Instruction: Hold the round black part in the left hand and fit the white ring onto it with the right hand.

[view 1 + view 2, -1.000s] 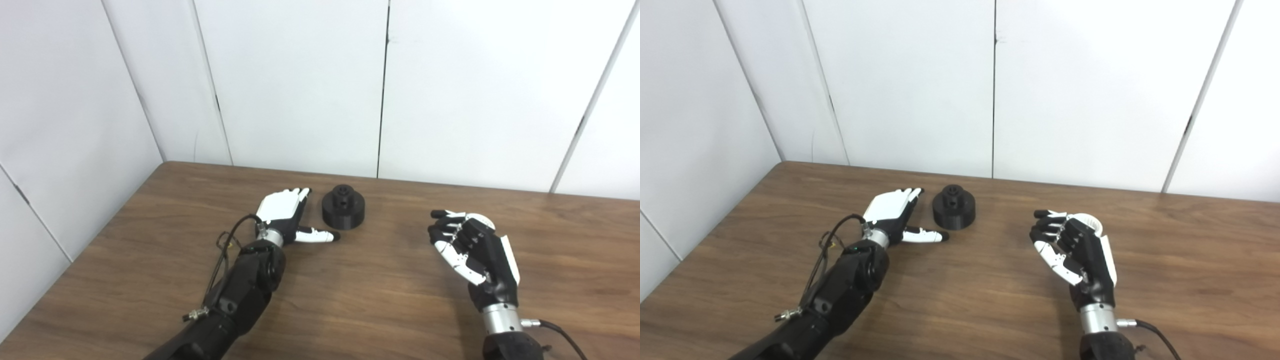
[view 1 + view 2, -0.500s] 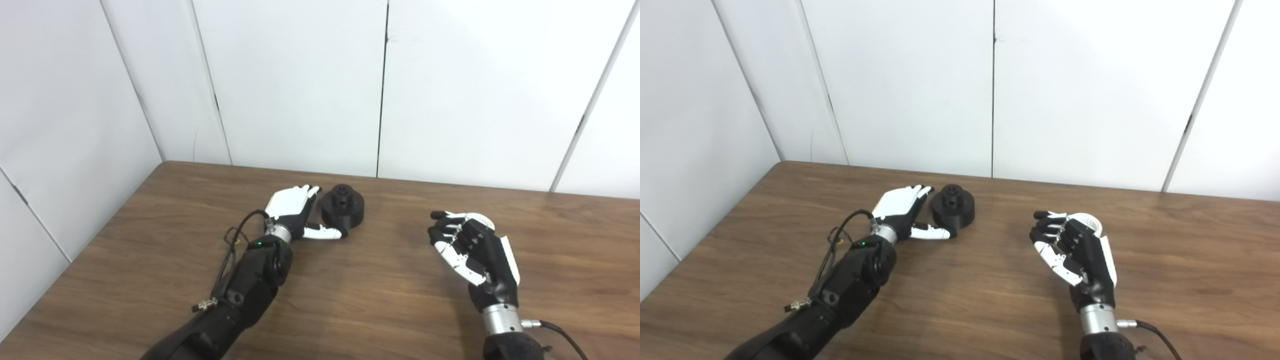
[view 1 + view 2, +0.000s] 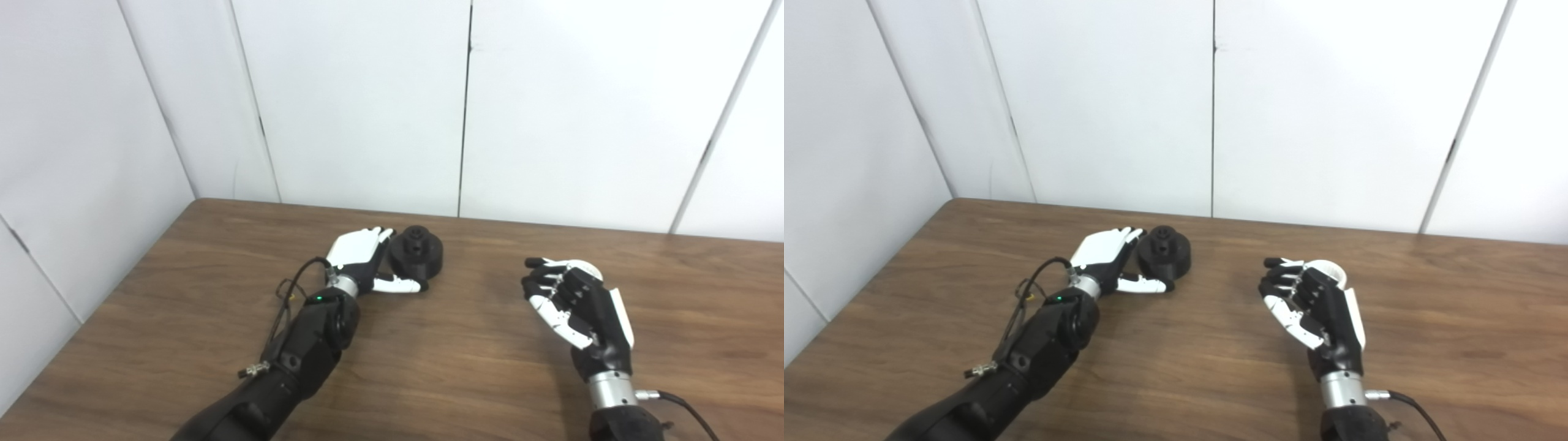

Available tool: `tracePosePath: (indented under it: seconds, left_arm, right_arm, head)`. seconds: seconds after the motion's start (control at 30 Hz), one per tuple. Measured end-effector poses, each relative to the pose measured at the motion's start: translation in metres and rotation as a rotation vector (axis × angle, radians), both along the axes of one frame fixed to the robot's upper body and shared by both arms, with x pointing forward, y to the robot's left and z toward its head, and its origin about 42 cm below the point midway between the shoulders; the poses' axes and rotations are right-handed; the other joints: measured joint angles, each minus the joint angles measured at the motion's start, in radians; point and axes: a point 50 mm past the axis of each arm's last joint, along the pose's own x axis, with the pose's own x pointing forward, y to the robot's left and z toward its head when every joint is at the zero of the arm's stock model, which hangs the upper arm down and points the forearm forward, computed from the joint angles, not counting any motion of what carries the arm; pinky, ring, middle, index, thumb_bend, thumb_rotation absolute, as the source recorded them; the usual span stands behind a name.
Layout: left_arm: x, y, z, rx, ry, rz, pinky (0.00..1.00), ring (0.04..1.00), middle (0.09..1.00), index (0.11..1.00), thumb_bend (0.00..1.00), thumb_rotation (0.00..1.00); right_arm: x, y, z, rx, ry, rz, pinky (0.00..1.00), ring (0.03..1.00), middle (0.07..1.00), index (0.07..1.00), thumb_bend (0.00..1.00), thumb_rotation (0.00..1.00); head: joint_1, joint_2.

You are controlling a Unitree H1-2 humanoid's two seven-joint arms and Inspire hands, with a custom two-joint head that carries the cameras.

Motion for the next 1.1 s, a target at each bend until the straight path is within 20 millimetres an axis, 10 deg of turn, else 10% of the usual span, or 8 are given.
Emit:
tracePosePath:
  seconds: [1.1]
  left_arm:
    - [0.02, -0.017, -0.005, -0.295, -0.123, 0.02, 0.94, 0.998, 1.0, 0.682, 0.92, 0.35]
  right_arm:
    - [-0.012, -0.006, 0.001, -0.057, 0.009, -0.012, 0.48, 0.579, 0.679, 0.499, 0.5, 0.15]
  head:
    - [-0.026, 0.023]
